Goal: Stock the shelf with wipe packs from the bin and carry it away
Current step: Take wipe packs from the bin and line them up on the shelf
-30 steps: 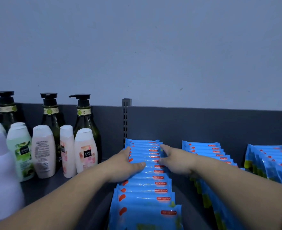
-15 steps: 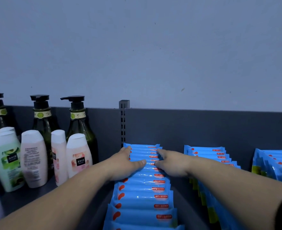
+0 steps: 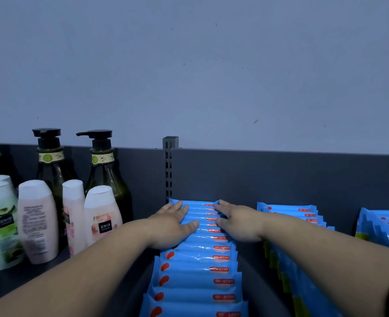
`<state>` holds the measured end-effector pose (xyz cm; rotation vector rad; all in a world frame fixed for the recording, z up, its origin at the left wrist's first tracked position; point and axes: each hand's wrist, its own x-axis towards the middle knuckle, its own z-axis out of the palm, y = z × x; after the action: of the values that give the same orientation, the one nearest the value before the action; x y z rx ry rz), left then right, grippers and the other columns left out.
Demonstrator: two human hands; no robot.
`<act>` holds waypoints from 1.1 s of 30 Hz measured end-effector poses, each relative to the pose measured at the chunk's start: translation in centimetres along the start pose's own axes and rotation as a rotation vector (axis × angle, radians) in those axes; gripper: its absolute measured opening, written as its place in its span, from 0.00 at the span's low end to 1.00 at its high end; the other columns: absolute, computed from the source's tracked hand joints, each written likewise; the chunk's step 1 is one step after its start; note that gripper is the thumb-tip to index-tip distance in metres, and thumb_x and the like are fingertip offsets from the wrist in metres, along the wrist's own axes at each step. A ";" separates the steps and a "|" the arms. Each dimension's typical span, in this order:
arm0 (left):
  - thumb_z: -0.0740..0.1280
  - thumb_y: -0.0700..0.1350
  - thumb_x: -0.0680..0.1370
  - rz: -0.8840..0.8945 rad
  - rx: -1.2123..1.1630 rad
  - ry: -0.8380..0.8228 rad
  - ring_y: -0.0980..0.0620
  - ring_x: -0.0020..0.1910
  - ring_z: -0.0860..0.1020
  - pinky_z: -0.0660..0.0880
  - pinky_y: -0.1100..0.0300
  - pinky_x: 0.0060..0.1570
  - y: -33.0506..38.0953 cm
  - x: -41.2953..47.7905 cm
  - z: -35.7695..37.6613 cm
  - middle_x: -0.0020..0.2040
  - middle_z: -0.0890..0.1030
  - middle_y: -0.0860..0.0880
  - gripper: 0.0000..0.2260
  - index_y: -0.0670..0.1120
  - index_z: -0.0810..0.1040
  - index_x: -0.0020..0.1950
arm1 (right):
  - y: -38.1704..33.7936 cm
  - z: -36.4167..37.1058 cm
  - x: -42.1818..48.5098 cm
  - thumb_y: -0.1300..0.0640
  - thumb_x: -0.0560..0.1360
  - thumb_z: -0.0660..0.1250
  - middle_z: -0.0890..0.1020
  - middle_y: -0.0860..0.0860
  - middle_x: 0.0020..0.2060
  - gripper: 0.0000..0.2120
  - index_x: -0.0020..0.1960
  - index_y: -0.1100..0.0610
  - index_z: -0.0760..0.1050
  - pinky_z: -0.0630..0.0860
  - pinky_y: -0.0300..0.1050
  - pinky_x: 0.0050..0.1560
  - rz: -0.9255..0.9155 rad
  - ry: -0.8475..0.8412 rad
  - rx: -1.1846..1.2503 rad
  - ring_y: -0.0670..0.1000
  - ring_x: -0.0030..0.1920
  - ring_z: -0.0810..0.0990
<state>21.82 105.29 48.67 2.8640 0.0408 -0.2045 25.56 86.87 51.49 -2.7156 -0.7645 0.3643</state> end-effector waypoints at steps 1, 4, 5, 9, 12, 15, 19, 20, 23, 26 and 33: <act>0.48 0.66 0.79 -0.002 0.024 -0.005 0.53 0.77 0.39 0.42 0.54 0.75 0.0 0.0 -0.1 0.79 0.41 0.53 0.34 0.50 0.43 0.79 | 0.1 -0.1 0.2 0.49 0.83 0.52 0.58 0.46 0.76 0.25 0.78 0.53 0.53 0.65 0.40 0.67 -0.009 0.006 -0.029 0.49 0.71 0.66; 0.47 0.67 0.78 -0.001 0.119 0.018 0.52 0.77 0.41 0.43 0.53 0.76 0.3 0.1 -0.4 0.79 0.42 0.53 0.35 0.51 0.43 0.79 | 0.7 0.1 0.8 0.47 0.83 0.52 0.55 0.47 0.77 0.27 0.78 0.55 0.51 0.55 0.43 0.74 -0.037 0.063 -0.140 0.49 0.76 0.57; 0.47 0.68 0.78 0.001 0.143 0.024 0.53 0.77 0.41 0.43 0.52 0.76 0.4 0.1 -0.4 0.79 0.41 0.53 0.35 0.51 0.43 0.79 | 0.9 0.3 1.0 0.46 0.82 0.52 0.53 0.47 0.78 0.28 0.79 0.54 0.49 0.51 0.44 0.76 -0.045 0.076 -0.176 0.48 0.77 0.53; 0.44 0.69 0.77 0.001 0.184 -0.001 0.54 0.77 0.40 0.42 0.51 0.76 0.4 0.4 -0.1 0.78 0.41 0.55 0.36 0.51 0.40 0.78 | 1.5 0.8 1.3 0.42 0.82 0.49 0.49 0.44 0.78 0.28 0.79 0.50 0.47 0.46 0.51 0.77 -0.054 0.087 -0.281 0.46 0.77 0.48; 0.44 0.69 0.76 -0.004 0.220 -0.033 0.54 0.77 0.40 0.41 0.50 0.76 0.4 0.5 -0.3 0.78 0.41 0.55 0.36 0.51 0.40 0.78 | 1.5 0.7 1.4 0.42 0.82 0.48 0.49 0.44 0.78 0.28 0.79 0.50 0.46 0.46 0.52 0.77 -0.049 0.071 -0.307 0.47 0.77 0.49; 0.43 0.70 0.76 -0.009 0.234 -0.047 0.54 0.77 0.40 0.41 0.50 0.76 0.4 0.5 -0.3 0.78 0.41 0.54 0.37 0.51 0.40 0.78 | 1.4 0.8 1.5 0.42 0.82 0.47 0.48 0.44 0.78 0.28 0.79 0.50 0.45 0.47 0.51 0.77 -0.047 0.045 -0.308 0.47 0.77 0.49; 0.43 0.70 0.76 -0.013 0.235 -0.053 0.54 0.77 0.40 0.41 0.51 0.75 0.3 0.6 -0.2 0.78 0.40 0.54 0.37 0.51 0.39 0.78 | 1.4 0.8 1.6 0.42 0.82 0.46 0.47 0.43 0.78 0.28 0.79 0.49 0.44 0.46 0.52 0.76 -0.035 0.026 -0.308 0.47 0.77 0.49; 0.43 0.70 0.76 -0.013 0.235 -0.054 0.54 0.77 0.40 0.41 0.51 0.75 0.3 0.7 -0.1 0.78 0.40 0.54 0.37 0.51 0.39 0.78 | 1.4 0.9 1.6 0.42 0.82 0.46 0.47 0.43 0.78 0.28 0.79 0.49 0.44 0.46 0.52 0.76 -0.033 0.025 -0.307 0.47 0.77 0.50; 0.43 0.69 0.76 -0.013 0.235 -0.044 0.54 0.77 0.40 0.40 0.50 0.75 0.4 0.4 -0.1 0.78 0.40 0.54 0.36 0.51 0.39 0.78 | 1.3 0.9 1.4 0.42 0.82 0.47 0.47 0.43 0.78 0.28 0.79 0.49 0.44 0.47 0.52 0.77 -0.027 0.029 -0.303 0.47 0.77 0.50; 0.44 0.68 0.78 0.003 0.214 -0.013 0.54 0.77 0.39 0.39 0.51 0.75 0.4 -0.2 -0.4 0.78 0.39 0.55 0.35 0.51 0.40 0.78 | 0.8 0.7 1.2 0.43 0.82 0.48 0.47 0.44 0.78 0.28 0.79 0.50 0.46 0.49 0.51 0.77 -0.040 0.044 -0.296 0.48 0.77 0.49; 0.44 0.65 0.79 0.017 0.268 -0.054 0.55 0.77 0.40 0.39 0.50 0.75 0.1 -1.3 -0.2 0.78 0.41 0.55 0.32 0.52 0.41 0.78 | -0.4 0.7 0.4 0.45 0.83 0.47 0.49 0.45 0.78 0.26 0.79 0.51 0.48 0.48 0.52 0.76 -0.060 -0.042 -0.412 0.48 0.77 0.50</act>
<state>20.61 105.29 49.07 3.1223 -0.0236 -0.3052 25.49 87.52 50.91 -3.0616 -1.0289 0.2754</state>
